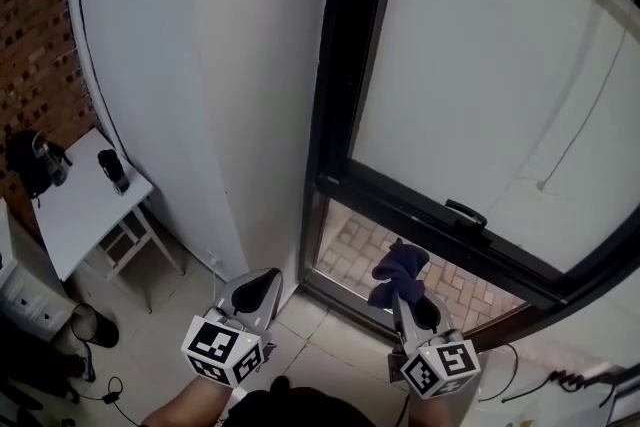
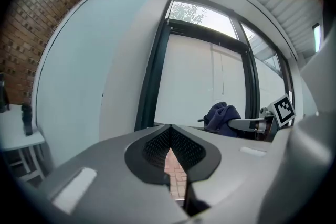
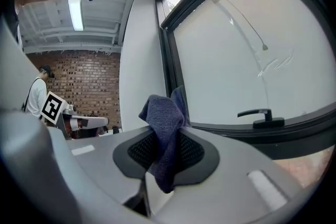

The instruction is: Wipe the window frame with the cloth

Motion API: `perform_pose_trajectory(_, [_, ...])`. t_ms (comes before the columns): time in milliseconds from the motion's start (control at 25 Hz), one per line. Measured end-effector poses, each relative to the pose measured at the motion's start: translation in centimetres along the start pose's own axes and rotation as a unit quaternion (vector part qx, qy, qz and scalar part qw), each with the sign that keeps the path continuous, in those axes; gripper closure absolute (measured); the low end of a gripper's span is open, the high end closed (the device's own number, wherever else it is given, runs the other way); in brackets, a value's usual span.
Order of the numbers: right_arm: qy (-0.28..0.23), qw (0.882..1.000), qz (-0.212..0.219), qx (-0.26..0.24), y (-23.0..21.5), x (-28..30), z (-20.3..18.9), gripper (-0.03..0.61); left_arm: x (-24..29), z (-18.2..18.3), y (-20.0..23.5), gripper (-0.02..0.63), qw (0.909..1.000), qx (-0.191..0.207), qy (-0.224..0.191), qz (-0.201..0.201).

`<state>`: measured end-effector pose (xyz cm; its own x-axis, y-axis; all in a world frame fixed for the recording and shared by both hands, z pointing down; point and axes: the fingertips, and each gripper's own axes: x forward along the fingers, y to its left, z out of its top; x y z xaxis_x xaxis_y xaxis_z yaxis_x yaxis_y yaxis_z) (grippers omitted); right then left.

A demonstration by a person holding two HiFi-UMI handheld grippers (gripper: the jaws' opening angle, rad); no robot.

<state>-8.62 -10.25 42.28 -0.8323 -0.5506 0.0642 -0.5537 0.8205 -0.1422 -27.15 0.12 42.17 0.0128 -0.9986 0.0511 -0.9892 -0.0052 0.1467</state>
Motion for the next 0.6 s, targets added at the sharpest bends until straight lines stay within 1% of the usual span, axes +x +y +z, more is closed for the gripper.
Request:
perform_pose_trajectory(160, [0.004,1.0,0.007,-0.002,1.5,2.2,-0.3,0.502,0.2,0.1,1.5,0.62,1.0,0.0,0.003,-0.004])
perform_pose_trajectory(360, [0.013,1.0,0.006,-0.007,3.3,5.1,-1.0,0.502,1.3,0.0,3.1,0.62,0.9998,0.001,0.008,-0.018])
perform_pose_trajectory(600, [0.031,0.999,0.015,-0.003,4.1,9.4,-2.4,0.502,4.8,-0.6,3.5,0.62,0.9994,-0.015,0.029,-0.013])
